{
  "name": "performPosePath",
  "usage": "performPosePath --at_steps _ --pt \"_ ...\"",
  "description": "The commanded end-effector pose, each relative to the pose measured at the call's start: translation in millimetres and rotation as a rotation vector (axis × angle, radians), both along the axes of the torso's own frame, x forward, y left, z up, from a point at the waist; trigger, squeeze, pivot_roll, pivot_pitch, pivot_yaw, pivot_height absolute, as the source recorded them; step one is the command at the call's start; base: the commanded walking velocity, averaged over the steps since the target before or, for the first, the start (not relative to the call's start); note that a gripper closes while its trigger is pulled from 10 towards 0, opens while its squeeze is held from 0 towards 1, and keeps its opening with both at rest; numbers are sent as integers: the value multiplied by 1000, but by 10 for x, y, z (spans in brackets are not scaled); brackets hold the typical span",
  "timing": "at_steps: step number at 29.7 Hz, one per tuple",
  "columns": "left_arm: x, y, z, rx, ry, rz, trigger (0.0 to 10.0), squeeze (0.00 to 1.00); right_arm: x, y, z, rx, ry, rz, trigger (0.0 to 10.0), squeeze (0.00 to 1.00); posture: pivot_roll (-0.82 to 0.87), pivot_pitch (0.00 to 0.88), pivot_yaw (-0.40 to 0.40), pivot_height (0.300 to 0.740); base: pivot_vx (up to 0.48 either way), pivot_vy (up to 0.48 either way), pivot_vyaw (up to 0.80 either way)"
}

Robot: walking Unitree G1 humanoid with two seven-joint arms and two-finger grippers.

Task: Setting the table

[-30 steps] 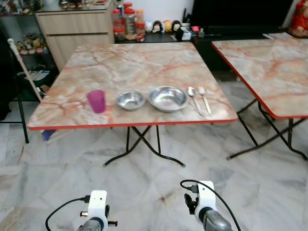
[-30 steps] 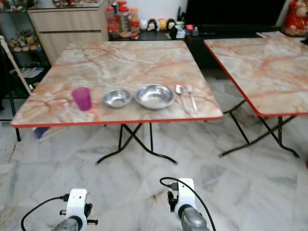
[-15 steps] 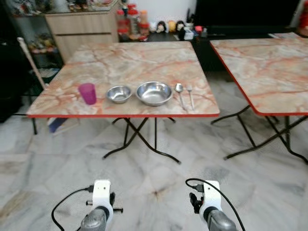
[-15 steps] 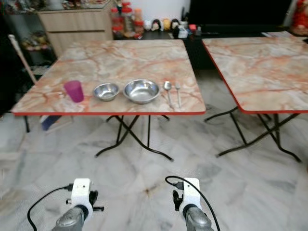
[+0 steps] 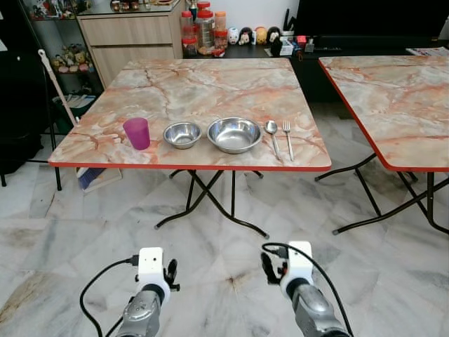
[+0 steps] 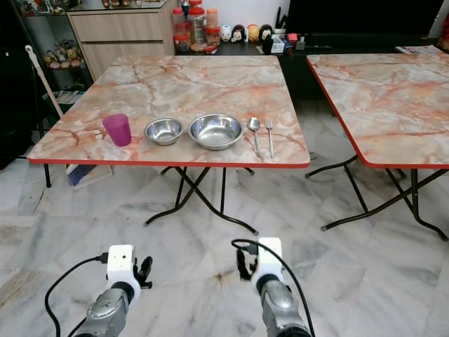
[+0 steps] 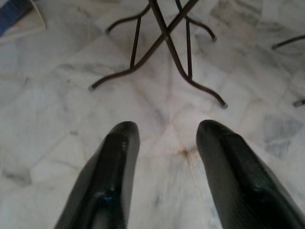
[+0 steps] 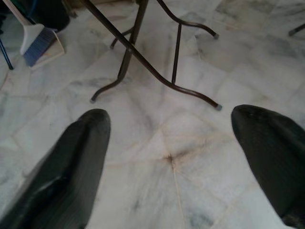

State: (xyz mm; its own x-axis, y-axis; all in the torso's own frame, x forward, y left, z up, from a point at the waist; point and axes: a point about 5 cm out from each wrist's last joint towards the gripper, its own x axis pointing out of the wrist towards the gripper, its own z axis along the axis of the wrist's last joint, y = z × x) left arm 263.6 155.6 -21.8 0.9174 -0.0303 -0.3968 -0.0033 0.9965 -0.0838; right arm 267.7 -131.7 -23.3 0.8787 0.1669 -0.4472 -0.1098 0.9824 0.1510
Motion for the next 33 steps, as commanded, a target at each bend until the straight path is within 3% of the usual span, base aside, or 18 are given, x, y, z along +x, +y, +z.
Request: performPosePath --at_steps 1,14,25,27,28,29,30,33 --pt "87 1 93 2 -54 2 10000 1000 59 29 61 5 -34 12 10000 1000 82 0 -2 740 0 0 0" --pt "240 5 276 -48 -161 29 10000 1000 -83 -116 -89 -44 59 -33 10000 1000 81 0 -4 740 0 0 0" --pt "293 -38 352 -81 -210 19 10000 1000 -403 -328 -347 -134 236 -51 10000 1000 96 0 -16 740 0 0 0" --pt "299 -37 360 -79 -214 19 10000 1000 -462 -353 -387 -141 266 -49 10000 949 100 0 -17 740 0 0 0" --pt "303 -36 364 -74 -215 20 10000 1000 -484 -359 -401 -143 275 -45 10000 698 103 0 -19 740 0 0 0" --pt "308 -33 368 -73 -216 22 10000 1000 -499 -362 -410 -142 283 -41 10000 0 103 0 -19 740 0 0 0" --pt "315 -28 375 -72 -217 26 10000 0 -516 -366 -422 -141 294 -38 10000 0 104 0 -21 740 0 0 0" --pt "330 -16 401 -85 -232 35 10000 0 -555 -355 -454 -134 332 -23 10000 0 103 0 -22 740 0 0 0"
